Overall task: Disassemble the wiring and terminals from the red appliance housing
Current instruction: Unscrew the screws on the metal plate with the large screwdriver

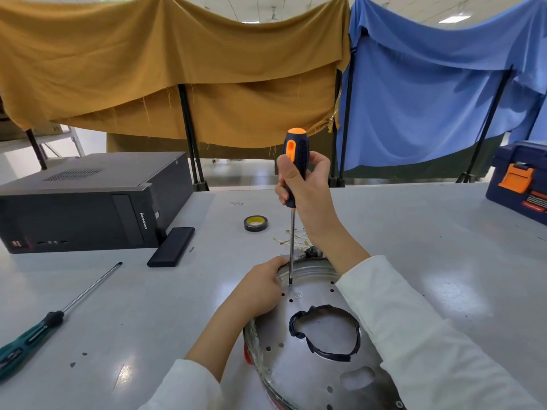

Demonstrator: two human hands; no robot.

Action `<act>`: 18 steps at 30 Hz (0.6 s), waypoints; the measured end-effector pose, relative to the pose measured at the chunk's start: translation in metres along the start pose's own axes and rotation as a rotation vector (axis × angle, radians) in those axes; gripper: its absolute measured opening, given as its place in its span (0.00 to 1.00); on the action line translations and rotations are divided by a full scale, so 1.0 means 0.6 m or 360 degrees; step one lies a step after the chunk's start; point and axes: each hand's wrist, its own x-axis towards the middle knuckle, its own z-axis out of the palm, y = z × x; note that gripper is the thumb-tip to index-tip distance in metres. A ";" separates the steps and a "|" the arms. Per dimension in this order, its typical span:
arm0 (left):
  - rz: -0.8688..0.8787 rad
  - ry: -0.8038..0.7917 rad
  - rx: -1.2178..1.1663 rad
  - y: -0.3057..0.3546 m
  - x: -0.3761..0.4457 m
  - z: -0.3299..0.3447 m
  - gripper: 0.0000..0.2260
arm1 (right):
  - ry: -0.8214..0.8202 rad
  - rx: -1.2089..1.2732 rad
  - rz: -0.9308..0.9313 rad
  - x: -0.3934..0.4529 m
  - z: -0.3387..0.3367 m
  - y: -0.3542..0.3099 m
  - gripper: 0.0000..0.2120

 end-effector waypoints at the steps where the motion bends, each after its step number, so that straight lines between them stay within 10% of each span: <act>1: -0.0002 -0.0001 -0.0004 0.000 0.000 0.000 0.24 | -0.0006 -0.0017 -0.0020 -0.001 0.003 0.001 0.16; 6: -0.0015 -0.0031 -0.0012 -0.001 -0.001 -0.001 0.25 | 0.0040 -0.0186 -0.0109 -0.002 0.003 0.004 0.05; 18: -0.0008 -0.0015 -0.0038 0.001 -0.001 -0.001 0.25 | 0.0087 -0.0195 -0.0113 -0.007 0.000 0.005 0.13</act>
